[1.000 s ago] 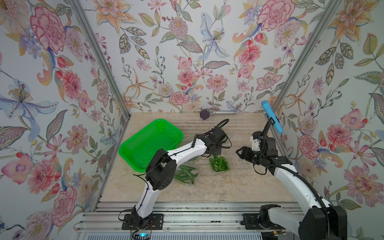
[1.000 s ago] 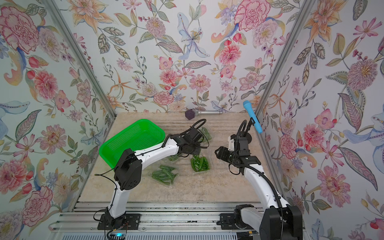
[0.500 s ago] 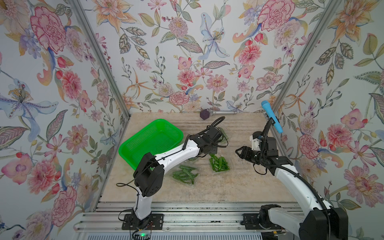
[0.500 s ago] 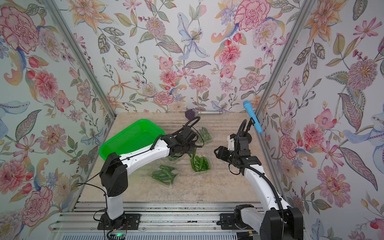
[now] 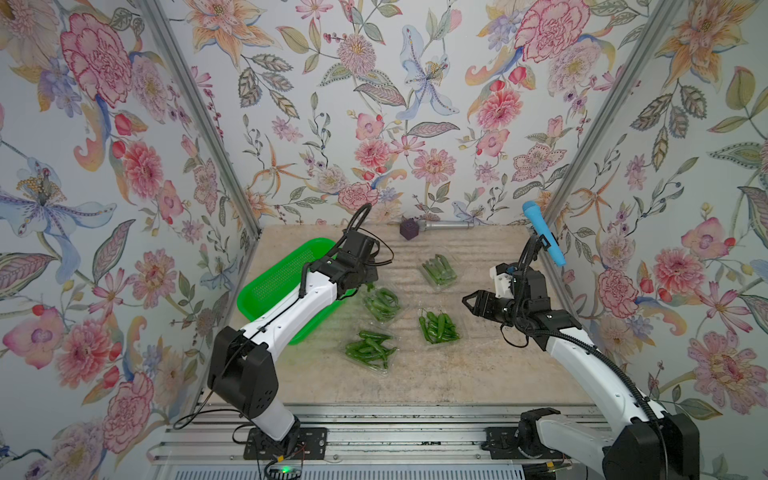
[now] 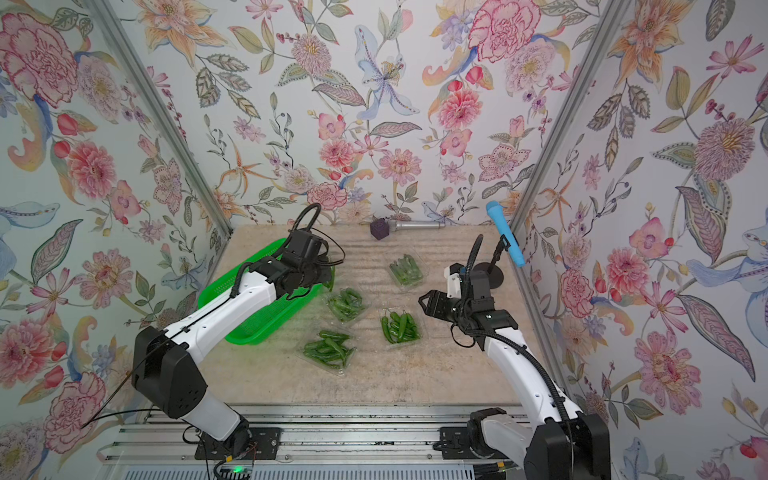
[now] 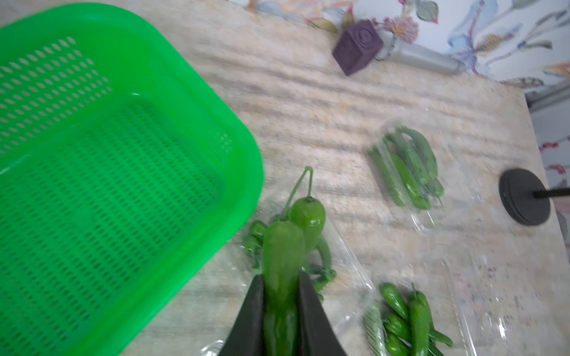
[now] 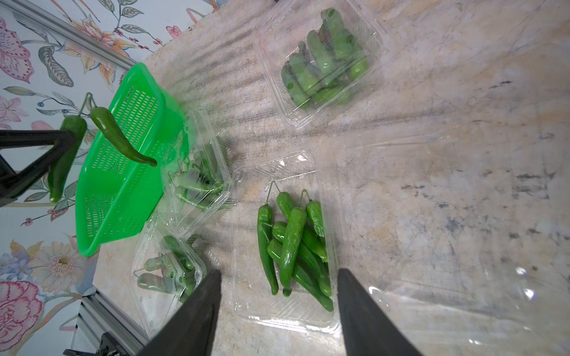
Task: Take small green peppers out of containers
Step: Place the green pepper in the basket.
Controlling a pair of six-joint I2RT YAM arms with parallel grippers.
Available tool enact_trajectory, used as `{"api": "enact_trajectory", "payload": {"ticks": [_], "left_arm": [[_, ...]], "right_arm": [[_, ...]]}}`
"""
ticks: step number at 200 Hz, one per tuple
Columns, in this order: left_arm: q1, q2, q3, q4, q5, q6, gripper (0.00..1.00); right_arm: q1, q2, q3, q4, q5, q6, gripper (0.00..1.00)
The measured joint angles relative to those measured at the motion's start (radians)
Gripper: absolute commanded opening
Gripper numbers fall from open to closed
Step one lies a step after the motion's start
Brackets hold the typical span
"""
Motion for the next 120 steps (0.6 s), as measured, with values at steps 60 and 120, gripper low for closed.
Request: {"api": "enact_trajectory", "payload": {"ticks": [60, 120], "left_arm": [[0.228, -0.065, -0.069, 0.055, 0.088, 0.042, 0.04], [0.331, 0.083, -0.187, 0.127, 0.131, 0.051, 0.09]], "right_arm": [[0.021, 0.039, 0.0, 0.025, 0.003, -0.003, 0.63], [0.065, 0.106, 0.003, 0.029, 0.012, -0.023, 0.63]]}}
